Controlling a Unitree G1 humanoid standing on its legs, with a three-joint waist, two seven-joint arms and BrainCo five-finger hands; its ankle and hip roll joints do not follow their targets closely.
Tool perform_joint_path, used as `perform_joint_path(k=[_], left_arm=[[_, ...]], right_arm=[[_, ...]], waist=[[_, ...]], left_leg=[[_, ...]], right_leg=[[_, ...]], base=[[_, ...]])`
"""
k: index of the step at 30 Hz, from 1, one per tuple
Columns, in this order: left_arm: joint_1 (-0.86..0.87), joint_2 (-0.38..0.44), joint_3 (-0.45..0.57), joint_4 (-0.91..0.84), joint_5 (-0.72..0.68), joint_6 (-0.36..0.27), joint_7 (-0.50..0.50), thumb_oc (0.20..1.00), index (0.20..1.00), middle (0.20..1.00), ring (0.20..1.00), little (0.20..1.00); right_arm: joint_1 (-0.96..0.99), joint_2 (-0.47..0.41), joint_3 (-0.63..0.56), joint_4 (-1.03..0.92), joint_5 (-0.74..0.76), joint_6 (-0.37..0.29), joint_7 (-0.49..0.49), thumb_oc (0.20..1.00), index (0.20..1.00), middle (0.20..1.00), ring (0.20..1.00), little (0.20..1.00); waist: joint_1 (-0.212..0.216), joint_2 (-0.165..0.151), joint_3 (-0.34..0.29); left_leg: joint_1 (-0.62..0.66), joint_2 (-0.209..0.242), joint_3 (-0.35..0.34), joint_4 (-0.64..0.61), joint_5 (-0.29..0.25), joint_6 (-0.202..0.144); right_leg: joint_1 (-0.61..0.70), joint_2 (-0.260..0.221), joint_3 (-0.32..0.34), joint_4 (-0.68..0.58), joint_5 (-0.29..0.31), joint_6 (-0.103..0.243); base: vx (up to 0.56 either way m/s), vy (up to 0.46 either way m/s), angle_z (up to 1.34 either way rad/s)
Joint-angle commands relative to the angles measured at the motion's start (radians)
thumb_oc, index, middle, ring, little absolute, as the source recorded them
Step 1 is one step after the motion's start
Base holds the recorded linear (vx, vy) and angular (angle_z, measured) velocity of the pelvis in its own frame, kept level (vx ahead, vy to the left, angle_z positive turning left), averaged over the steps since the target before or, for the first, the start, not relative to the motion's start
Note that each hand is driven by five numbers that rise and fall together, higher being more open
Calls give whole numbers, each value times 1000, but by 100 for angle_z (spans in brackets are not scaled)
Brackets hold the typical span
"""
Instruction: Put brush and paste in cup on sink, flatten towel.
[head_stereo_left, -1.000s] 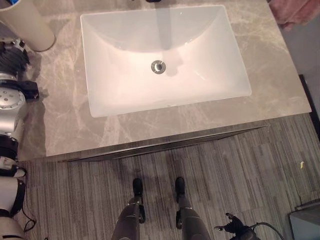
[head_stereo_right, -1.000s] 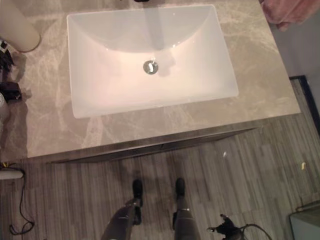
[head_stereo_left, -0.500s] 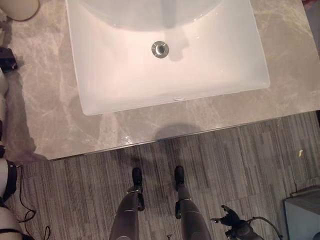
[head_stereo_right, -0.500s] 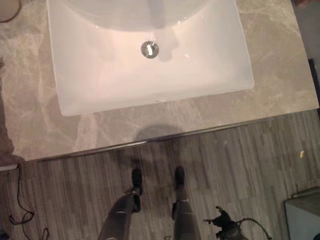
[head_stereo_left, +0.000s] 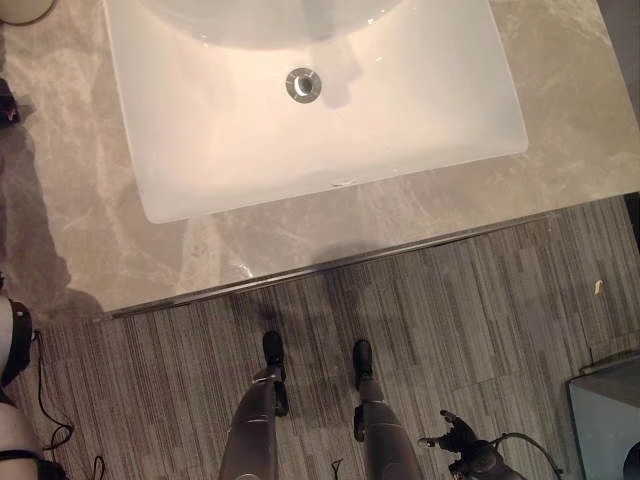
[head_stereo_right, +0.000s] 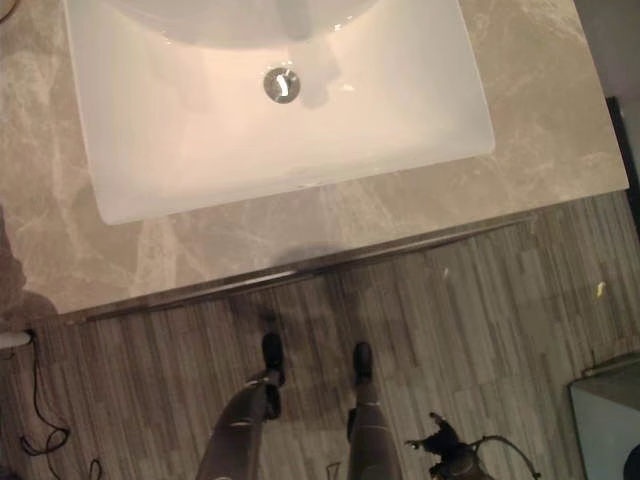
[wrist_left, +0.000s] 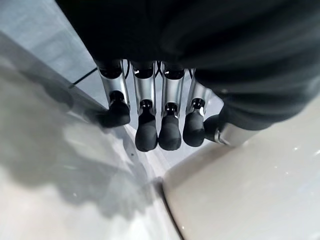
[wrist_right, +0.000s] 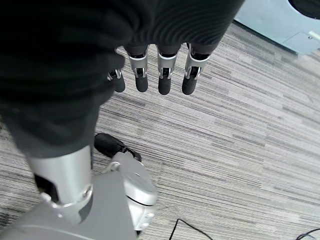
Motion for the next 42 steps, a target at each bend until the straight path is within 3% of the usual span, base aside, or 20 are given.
perform_joint_path(k=[1, 8, 10, 18, 20, 24, 26, 30, 32, 33, 34, 35, 37, 38, 39, 41, 42], left_arm=[[40, -55, -17, 21, 42, 8, -14, 200, 200, 200, 200, 200], [199, -57, 80, -152, 64, -11, 12, 200, 200, 200, 200, 200], [325, -88, 155, -273, 75, -22, 23, 200, 200, 200, 200, 200], [597, -181, 328, -481, 158, -16, 30, 200, 200, 200, 200, 200], [739, -249, 415, -629, 185, -35, 28, 200, 200, 200, 200, 200], [908, -343, 489, -776, 165, -76, -12, 200, 200, 200, 200, 200], [983, -384, 507, -882, 162, -87, -47, 200, 200, 200, 200, 200], [1025, -407, 518, -922, 170, -81, -73, 200, 200, 200, 200, 200], [1029, -418, 507, -939, 181, -73, -88, 200, 200, 200, 200, 200], [1028, -424, 499, -929, 197, -68, -92, 200, 200, 200, 200, 200], [1018, -436, 484, -913, 189, -71, -95, 200, 200, 200, 200, 200], [1017, -444, 482, -904, 195, -71, -95, 200, 200, 200, 200, 200], [1021, -450, 493, -898, 187, -72, -96, 200, 200, 200, 200, 200], [1027, -452, 494, -900, 177, -74, -99, 200, 200, 200, 200, 200], [1026, -450, 487, -895, 168, -79, -100, 200, 200, 200, 200, 200], [1021, -452, 477, -893, 159, -76, -112, 200, 200, 200, 200, 200], [1025, -452, 480, -893, 160, -75, -111, 200, 200, 200, 200, 200]], right_arm=[[37, -46, -23, -10, 18, -8, 2, 1000, 1000, 1000, 1000, 1000], [34, -42, -24, 3, 8, -3, 3, 1000, 1000, 1000, 1000, 1000], [33, -36, -32, 15, -6, 2, 0, 1000, 1000, 1000, 1000, 1000], [30, -26, -61, 50, -52, 18, 8, 1000, 1000, 1000, 1000, 1000], [34, -17, -83, 53, -61, 18, 9, 1000, 1000, 1000, 1000, 1000], [38, -11, -105, 52, -73, 18, 14, 1000, 1000, 1000, 1000, 1000], [49, -11, -128, 64, -81, 18, 13, 1000, 1000, 1000, 1000, 1000], [64, -10, -144, 72, -88, 20, 21, 1000, 1000, 1000, 1000, 1000], [73, -14, -143, 71, -98, 20, 25, 1000, 1000, 1000, 1000, 1000], [82, -13, -145, 73, -94, 20, 27, 1000, 1000, 1000, 1000, 1000], [90, -13, -141, 74, -88, 17, 31, 1000, 1000, 1000, 1000, 1000], [94, -11, -141, 83, -84, 17, 31, 1000, 1000, 1000, 1000, 1000], [95, -10, -145, 102, -76, 17, 25, 1000, 1000, 1000, 1000, 1000], [98, -10, -146, 105, -74, 16, 23, 1000, 1000, 1000, 1000, 1000], [105, -12, -149, 109, -67, 13, 20, 1000, 1000, 1000, 1000, 1000], [109, -12, -156, 135, -59, 15, 13, 1000, 1000, 1000, 1000, 1000], [108, -13, -162, 142, -61, 18, 12, 1000, 1000, 1000, 1000, 1000]], waist=[[-18, 25, 7], [-1, 21, 8], [11, 21, 6], [29, 25, -25], [38, 26, -41], [34, 35, -64], [26, 53, -76], [17, 82, -74], [1, 107, -58], [-16, 114, -57], [-37, 122, -59], [-40, 124, -65], [-39, 122, -69], [-46, 123, -67], [-67, 119, -63], [-76, 97, -52], [-77, 96, -44]], left_leg=[[30, -54, -99, -60, 39, -32], [61, -61, -110, -53, 31, -30], [106, -67, -117, -61, 27, -29], [240, -71, -122, -109, 29, -24], [297, -78, -127, -125, 21, -19], [365, -88, -135, -142, 13, -8], [426, -106, -140, -168, 9, 8], [489, -112, -144, -191, 1, 27], [511, -108, -160, -181, 0, 36], [529, -114, -180, -173, -6, 37], [549, -118, -205, -175, -5, 39], [559, -120, -204, -179, -4, 37], [582, -126, -197, -187, -11, 33], [599, -127, -209, -194, -15, 31], [622, -139, -228, -202, -24, 31], [669, -167, -256, -198, -55, 26], [688, -168, -264, -193, -71, 25]], right_leg=[[207, -46, -14, -35, 162, 61], [258, -42, -30, -35, 143, 50], [283, -37, -32, -14, 125, 40], [349, -29, -42, 40, 97, 23], [375, -26, -43, 79, 90, 19], [379, -13, -25, 170, 111, 18], [365, -10, -4, 276, 182, 22], [311, -12, 3, 419, 244, 10], [262, 29, 44, 553, 249, 6], [250, 69, 82, 583, 201, -2], [217, 132, 115, 604, 107, -28], [191, 139, 106, 590, 73, -38], [182, 105, 53, 498, 20, -47], [177, 117, 54, 463, 8, -46], [140, 163, 94, 376, -3, -42], [113, 169, 116, 223, 47, -23], [89, 156, 95, 185, 69, -17]], base=[[0, 0, 0], [5, -5, 4], [21, 5, 9], [21, 18, 5], [28, 58, 1], [8, 87, 11], [33, 182, 8], [35, 142, 1], [30, 105, 11], [94, 126, 32], [118, 121, 54], [97, 116, 61], [100, 31, 49], [173, -29, 28], [198, -23, 12], [278, -70, 22], [221, -72, 34]])
